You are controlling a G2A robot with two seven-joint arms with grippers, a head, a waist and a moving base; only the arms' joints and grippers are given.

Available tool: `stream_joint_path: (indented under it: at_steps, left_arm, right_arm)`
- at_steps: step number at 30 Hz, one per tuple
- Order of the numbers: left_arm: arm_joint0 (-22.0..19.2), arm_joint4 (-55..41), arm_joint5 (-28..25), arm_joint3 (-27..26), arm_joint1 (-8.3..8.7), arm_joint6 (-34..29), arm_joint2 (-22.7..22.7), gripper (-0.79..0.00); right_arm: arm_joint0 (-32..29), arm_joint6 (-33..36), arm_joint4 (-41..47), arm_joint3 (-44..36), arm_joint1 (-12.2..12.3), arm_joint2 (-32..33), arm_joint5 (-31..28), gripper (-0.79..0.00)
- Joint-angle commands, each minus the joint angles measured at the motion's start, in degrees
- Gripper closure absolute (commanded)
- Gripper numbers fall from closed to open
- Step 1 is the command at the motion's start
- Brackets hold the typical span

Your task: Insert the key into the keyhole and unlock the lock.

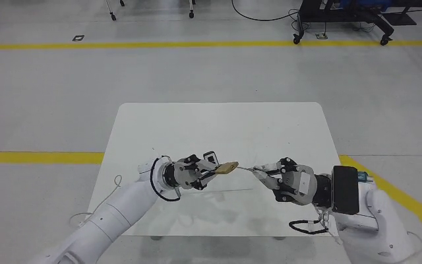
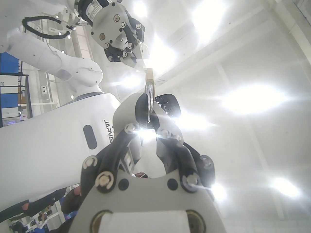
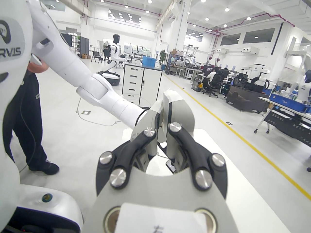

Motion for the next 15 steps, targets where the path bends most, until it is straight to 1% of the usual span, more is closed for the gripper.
stream_joint_path:
  at_steps: [1, 5, 9, 11, 15]
  left_arm:
    - [-0.52, -2.06, 0.0, 0.99, 0.11, 0.0, 0.89, 0.0]
    - [-1.48, -4.48, 0.0, 2.0, 0.36, 0.0, 2.78, 0.0]
    - [-2.25, -5.83, 0.0, 3.0, 0.63, 0.0, 4.03, 0.0]
    - [-2.66, -6.56, -0.01, 4.14, 0.65, 0.0, 3.78, 0.0]
    - [-2.66, -6.56, -0.01, 4.14, 0.65, 0.0, 3.78, 0.0]
  right_arm:
    - [0.24, -4.7, -4.75, 1.07, 0.92, -1.36, 0.0, 0.0]
    - [1.13, -13.72, -11.07, 3.85, 3.05, -2.98, 0.0, 0.0]
    - [1.54, -22.89, -14.48, 6.09, 5.04, -3.57, 0.0, 0.0]
    - [1.52, -23.5, -14.63, 6.27, 5.2, -3.63, 0.0, 0.0]
    - [1.52, -23.5, -14.63, 6.27, 5.2, -3.63, 0.0, 0.0]
